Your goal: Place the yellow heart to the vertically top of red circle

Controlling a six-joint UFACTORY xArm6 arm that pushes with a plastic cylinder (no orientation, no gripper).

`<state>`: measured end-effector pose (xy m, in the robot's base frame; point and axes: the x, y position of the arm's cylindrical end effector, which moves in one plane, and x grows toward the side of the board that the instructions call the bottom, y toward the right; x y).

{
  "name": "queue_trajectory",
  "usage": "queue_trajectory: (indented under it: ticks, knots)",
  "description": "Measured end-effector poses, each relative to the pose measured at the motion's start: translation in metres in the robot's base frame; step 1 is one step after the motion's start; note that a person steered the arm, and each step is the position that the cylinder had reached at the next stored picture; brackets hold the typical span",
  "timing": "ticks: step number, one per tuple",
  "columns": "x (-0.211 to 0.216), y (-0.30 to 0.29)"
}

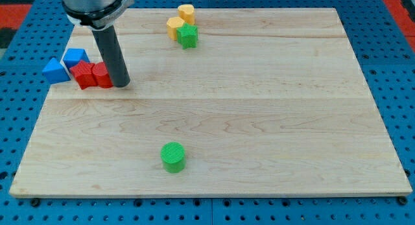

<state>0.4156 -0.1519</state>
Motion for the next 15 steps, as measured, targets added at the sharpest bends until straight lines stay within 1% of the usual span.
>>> queue_trajectory:
  ticks: [1, 2, 3, 4, 5, 6, 7, 8, 13, 14, 15]
  knots:
    - [-0.006, 0.097]
    - [-0.06, 0.156]
    - [-0.147, 0.217]
    - [-0.22, 0.199]
    - [-0.222, 0.181]
    - [-0.223, 0.098]
    - [-0.212, 0.073]
    - [-0.187, 0.073]
    - [-0.18, 0.072]
    - [-0.179, 0.065]
    - [-0.155, 0.022]
